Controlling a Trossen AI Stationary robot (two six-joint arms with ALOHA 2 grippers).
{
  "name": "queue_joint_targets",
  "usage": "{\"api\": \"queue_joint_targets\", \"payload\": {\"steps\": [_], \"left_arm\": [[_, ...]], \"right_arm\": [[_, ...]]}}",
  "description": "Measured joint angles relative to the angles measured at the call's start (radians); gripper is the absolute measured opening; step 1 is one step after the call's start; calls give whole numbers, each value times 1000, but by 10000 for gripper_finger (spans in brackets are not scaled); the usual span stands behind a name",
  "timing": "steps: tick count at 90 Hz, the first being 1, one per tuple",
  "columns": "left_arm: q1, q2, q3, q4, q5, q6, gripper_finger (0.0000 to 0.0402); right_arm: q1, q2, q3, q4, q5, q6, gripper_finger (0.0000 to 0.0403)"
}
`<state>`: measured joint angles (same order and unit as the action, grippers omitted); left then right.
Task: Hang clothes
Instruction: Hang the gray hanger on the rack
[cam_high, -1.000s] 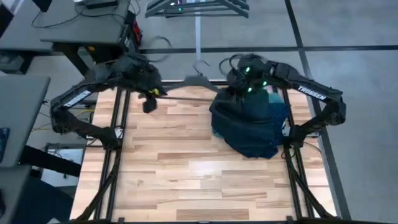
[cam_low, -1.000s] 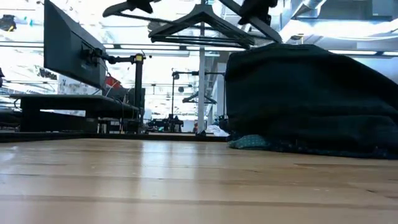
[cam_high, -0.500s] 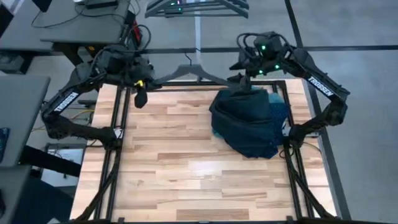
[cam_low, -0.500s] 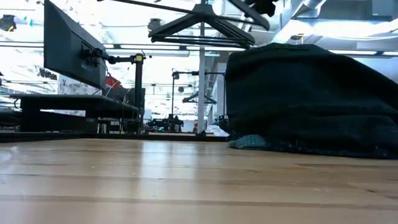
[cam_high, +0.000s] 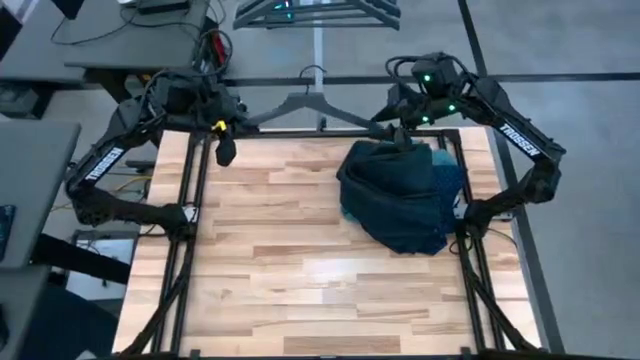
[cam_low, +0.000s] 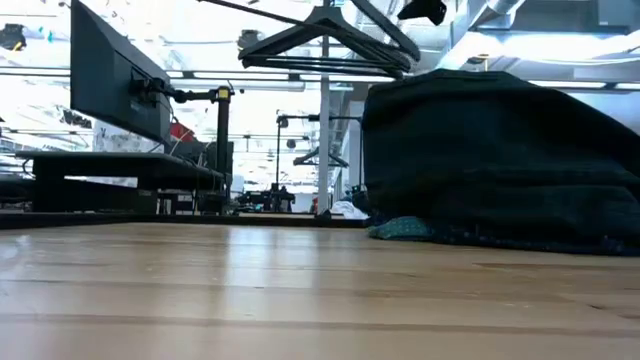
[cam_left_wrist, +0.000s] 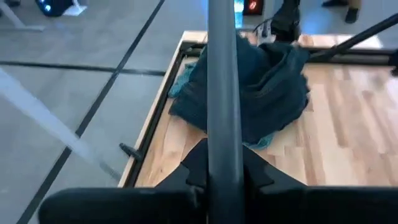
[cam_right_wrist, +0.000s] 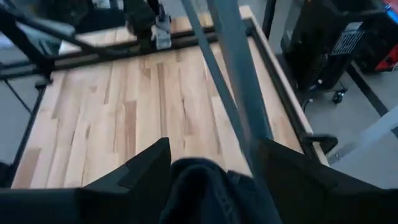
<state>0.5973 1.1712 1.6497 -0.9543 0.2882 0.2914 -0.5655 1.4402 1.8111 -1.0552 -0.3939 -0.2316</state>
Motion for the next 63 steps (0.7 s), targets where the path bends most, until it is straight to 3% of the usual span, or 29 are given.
{"api": "queue_joint_targets", "payload": {"steps": [46,63], "left_arm": [[-1,-2,0,21,27,-23,15],[-1,-2,0,39,27,-15,15]], "right_arm": [[-88,11,0,-10,95,-85,226],[-93,12,0,-40,39,-84,218]]}}
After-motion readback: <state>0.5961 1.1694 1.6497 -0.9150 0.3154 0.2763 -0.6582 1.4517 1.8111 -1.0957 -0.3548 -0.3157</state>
